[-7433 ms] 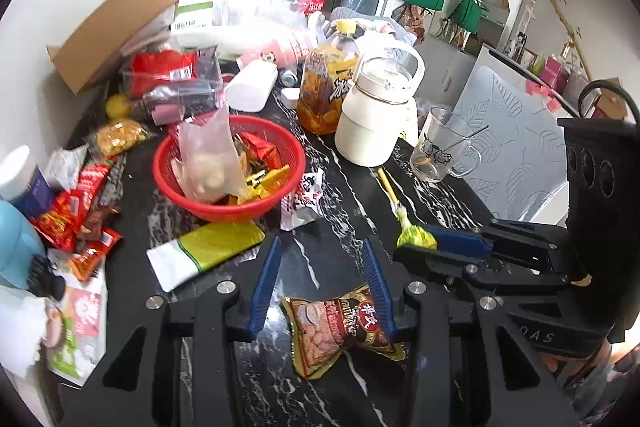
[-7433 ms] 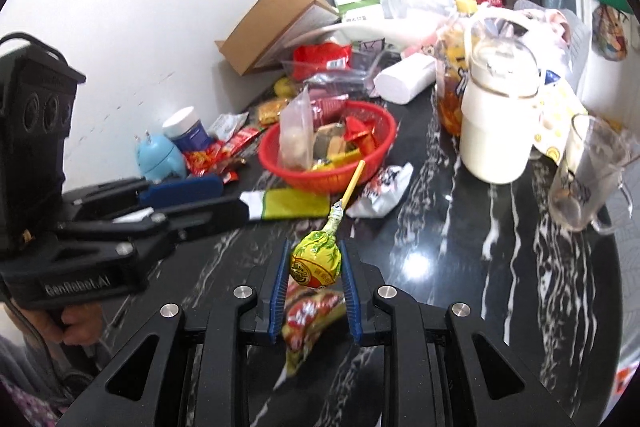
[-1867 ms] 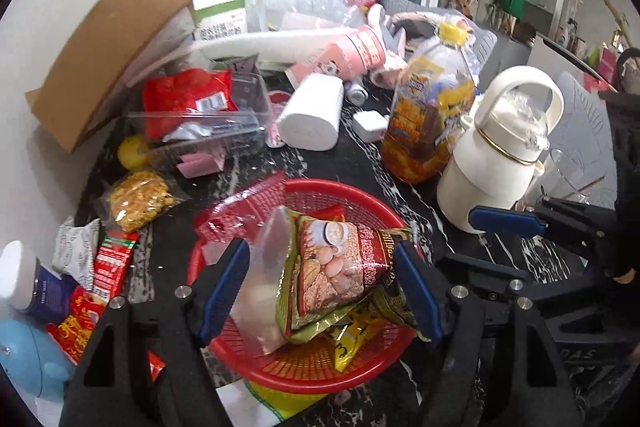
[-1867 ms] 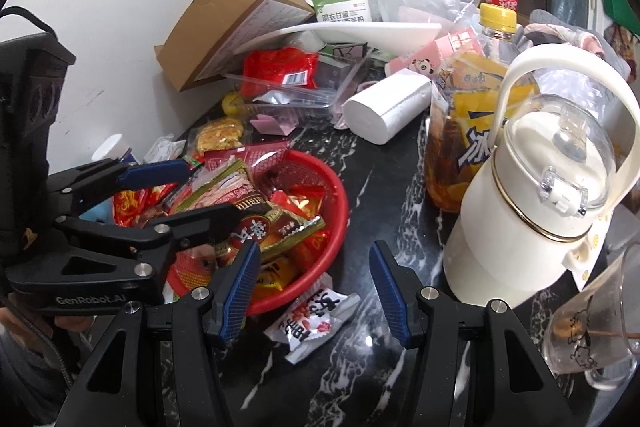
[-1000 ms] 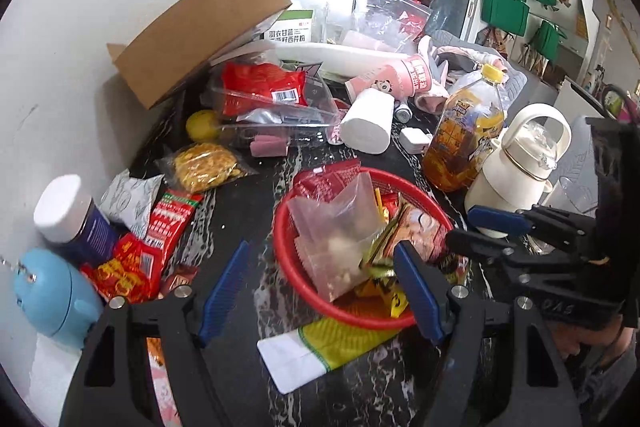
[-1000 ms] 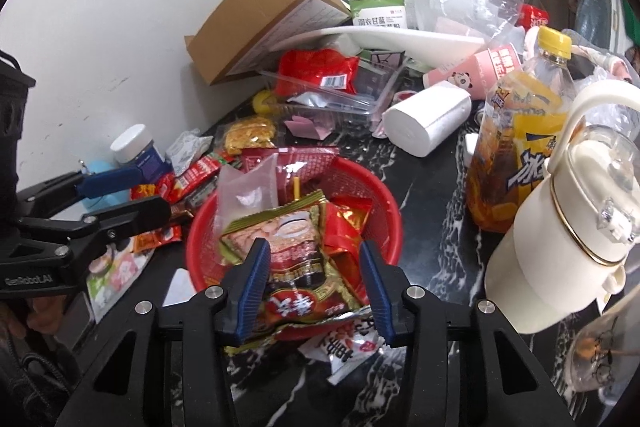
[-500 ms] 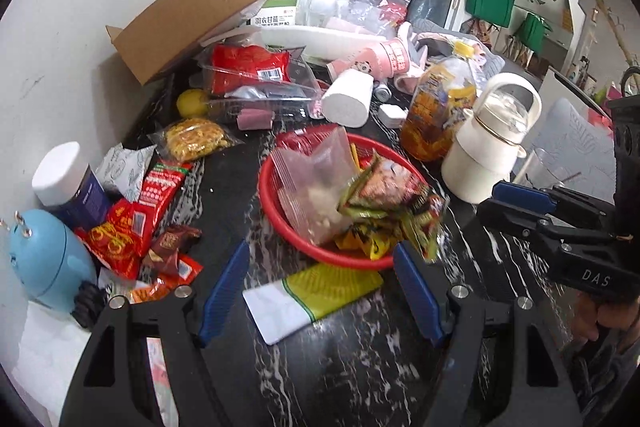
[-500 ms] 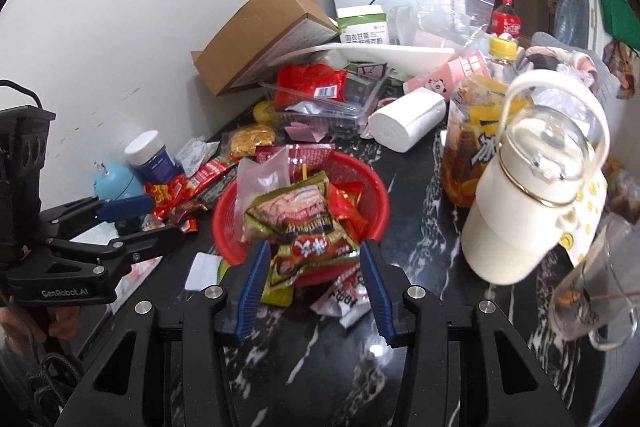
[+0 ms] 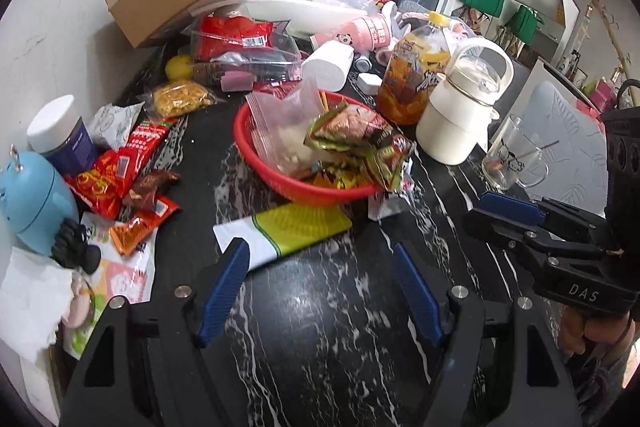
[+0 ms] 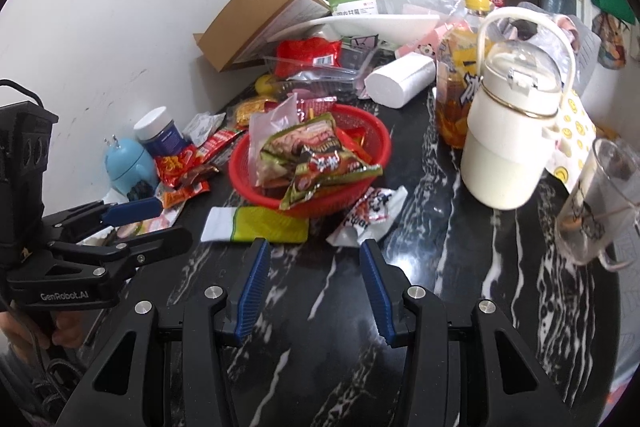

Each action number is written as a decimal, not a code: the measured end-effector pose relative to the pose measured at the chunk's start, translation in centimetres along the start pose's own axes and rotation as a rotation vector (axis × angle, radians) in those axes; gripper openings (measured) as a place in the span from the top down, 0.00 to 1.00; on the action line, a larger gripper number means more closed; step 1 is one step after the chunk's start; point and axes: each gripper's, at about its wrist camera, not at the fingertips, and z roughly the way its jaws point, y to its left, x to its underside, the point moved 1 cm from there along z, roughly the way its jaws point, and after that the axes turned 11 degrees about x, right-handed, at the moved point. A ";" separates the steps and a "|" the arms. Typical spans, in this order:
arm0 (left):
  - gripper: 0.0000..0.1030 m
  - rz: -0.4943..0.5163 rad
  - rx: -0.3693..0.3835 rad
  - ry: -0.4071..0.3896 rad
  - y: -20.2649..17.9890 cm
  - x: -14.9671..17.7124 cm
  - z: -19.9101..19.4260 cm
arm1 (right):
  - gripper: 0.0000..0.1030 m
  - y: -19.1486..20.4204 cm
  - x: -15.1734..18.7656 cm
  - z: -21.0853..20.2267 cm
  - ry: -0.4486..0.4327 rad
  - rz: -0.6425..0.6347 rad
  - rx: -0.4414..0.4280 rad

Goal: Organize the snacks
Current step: 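Withdraw both tools from the basket back over the table, then grasp the yellow-green tube packet with the left tool while the right tool grasps the white peanut packet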

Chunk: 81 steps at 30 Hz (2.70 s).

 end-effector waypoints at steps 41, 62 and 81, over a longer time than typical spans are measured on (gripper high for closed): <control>0.29 0.033 0.032 0.165 6.1 -1.9 9.2 | 0.51 -1.9 -0.9 10.5 0.116 0.126 0.042; 0.27 0.228 0.005 0.238 4.4 -1.2 11.6 | 0.75 -2.9 -0.3 10.9 0.143 0.156 -0.002; 0.57 0.140 -0.036 0.200 0.5 2.1 9.4 | 0.91 -3.8 2.0 8.3 0.165 0.182 -0.029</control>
